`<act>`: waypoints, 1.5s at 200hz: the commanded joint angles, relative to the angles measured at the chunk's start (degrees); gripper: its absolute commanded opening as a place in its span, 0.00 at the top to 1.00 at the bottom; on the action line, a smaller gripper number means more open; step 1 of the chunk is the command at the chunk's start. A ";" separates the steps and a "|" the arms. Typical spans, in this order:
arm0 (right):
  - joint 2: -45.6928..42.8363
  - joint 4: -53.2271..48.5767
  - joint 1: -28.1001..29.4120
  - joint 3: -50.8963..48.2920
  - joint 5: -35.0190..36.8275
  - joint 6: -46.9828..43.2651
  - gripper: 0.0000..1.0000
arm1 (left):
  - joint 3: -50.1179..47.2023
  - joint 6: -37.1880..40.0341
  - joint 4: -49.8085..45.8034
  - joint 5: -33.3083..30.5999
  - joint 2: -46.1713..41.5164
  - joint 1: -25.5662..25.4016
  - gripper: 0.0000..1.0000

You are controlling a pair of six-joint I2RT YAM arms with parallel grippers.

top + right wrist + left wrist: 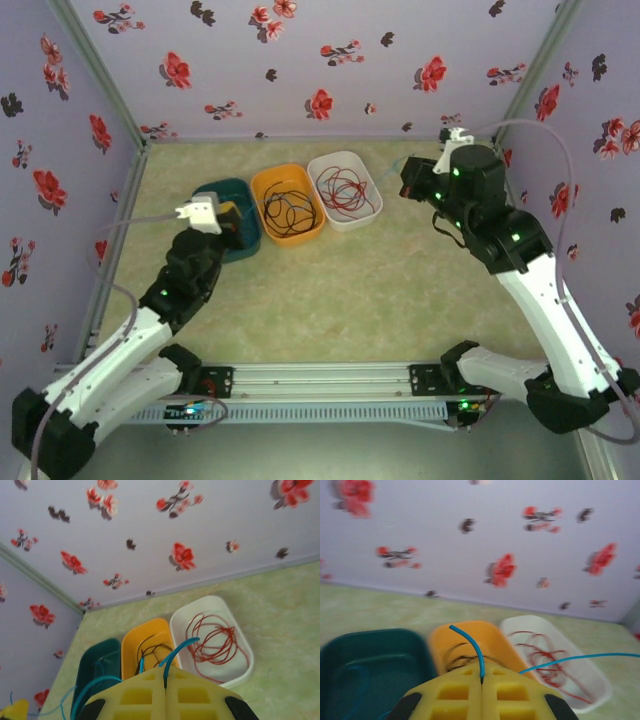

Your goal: Untangle the cables

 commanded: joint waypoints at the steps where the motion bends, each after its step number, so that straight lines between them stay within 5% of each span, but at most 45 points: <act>1: 4.94 2.93 -0.22 2.75 -14.39 -0.61 1.00 | 3.26 -1.45 -16.08 -3.65 -3.00 5.66 1.00; 29: 13.97 5.06 0.87 7.15 -26.24 0.27 1.00 | 7.47 -3.81 -22.90 -4.00 -2.50 13.51 1.00; 95: 38.89 0.00 10.95 24.20 -32.14 -6.89 1.00 | 17.55 -1.63 -27.10 -1.76 9.23 21.72 1.00; 202: 70.12 1.73 17.45 50.20 -29.32 -7.26 1.00 | 18.91 -4.33 -13.63 4.33 22.17 27.36 1.00; 300: 80.72 -1.55 19.54 54.56 -23.76 -8.58 0.91 | 16.49 -6.43 -4.76 10.73 32.23 27.48 1.00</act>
